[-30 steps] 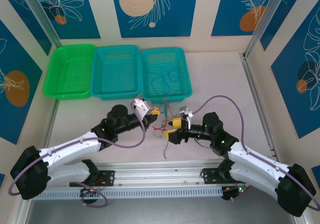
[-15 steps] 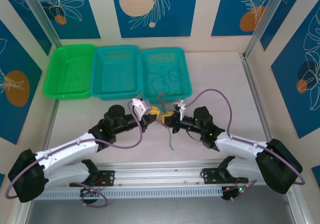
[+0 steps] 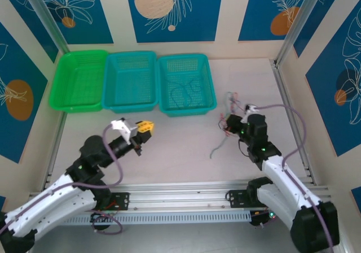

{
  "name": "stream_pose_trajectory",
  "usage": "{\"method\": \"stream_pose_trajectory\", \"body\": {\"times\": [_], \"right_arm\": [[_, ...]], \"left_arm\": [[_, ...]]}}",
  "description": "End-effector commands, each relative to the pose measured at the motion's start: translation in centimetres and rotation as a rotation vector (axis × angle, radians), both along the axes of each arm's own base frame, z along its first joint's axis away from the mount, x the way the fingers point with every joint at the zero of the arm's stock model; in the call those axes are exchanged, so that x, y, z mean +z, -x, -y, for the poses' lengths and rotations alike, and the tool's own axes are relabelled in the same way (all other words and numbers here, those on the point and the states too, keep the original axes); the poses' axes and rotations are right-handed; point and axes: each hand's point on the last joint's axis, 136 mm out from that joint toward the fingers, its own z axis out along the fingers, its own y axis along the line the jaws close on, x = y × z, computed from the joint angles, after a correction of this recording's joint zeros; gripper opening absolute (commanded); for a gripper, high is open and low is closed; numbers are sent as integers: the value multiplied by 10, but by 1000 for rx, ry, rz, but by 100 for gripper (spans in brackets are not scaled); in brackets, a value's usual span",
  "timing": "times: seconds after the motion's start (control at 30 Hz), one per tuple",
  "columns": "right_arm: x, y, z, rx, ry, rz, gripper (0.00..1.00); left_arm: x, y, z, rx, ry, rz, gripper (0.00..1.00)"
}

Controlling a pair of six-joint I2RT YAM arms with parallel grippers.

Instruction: Untangle the cables

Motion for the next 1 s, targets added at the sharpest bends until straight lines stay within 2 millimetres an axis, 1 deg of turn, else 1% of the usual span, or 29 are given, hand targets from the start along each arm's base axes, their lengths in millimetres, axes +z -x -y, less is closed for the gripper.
{"method": "stream_pose_trajectory", "body": {"times": [0.0, 0.03, 0.07, 0.1, 0.13, 0.17, 0.2, 0.23, 0.27, 0.3, 0.33, 0.37, 0.43, 0.53, 0.6, 0.67, 0.77, 0.83, 0.97], "right_arm": [[-36, 22, 49, -222, -43, -164, 0], [-36, 23, 58, -255, -71, -168, 0], [-34, 21, 62, -255, -98, -162, 0], [-28, 17, 61, -220, -125, -136, 0], [-20, 12, 54, -159, -147, -103, 0], [-12, 8, 43, -84, -165, -70, 0], [0, 7, 24, 39, -192, -29, 0], [12, 7, 6, 151, -214, 9, 0], [21, 10, -8, 237, -224, 37, 0], [30, 15, -25, 335, -233, 55, 0], [40, 22, -41, 427, -229, 72, 0], [47, 27, -51, 486, -221, 83, 0], [59, 42, -77, 620, -193, 100, 0], [73, 67, -110, 801, -158, 145, 0], [75, 75, -122, 848, -143, 149, 0], [75, 76, -128, 854, -145, 136, 0], [77, 73, -132, 843, -176, 99, 0], [81, 75, -137, 880, -200, 93, 0], [89, 79, -147, 942, -231, 70, 0]], "left_arm": [[-17, -11, -23, 138, -17, -52, 0], [-20, -13, -28, 165, -21, -59, 0], [-22, -14, -31, 182, -20, -65, 0], [-25, -15, -32, 188, -21, -75, 0], [-28, -14, -28, 172, -22, -83, 0], [-30, -13, -22, 140, -20, -89, 0], [-32, -10, -11, 83, -18, -92, 0], [-36, -8, 3, 22, -19, -104, 0], [-35, -5, 13, -32, -10, -109, 0], [-39, -4, 27, -89, -18, -128, 3], [-41, -3, 38, -135, -22, -146, 8], [-41, -4, 47, -167, -24, -162, 13], [-44, -11, 67, -214, -35, -214, 24], [-43, -22, 93, -267, -41, -271, 35], [-42, -32, 106, -269, -17, -312, 41], [-42, -42, 117, -271, 13, -356, 43], [-43, -41, 138, -359, 28, -383, 46], [-48, -42, 145, -384, 27, -394, 46], [-48, -30, 161, -513, 5, -401, 46]]}}
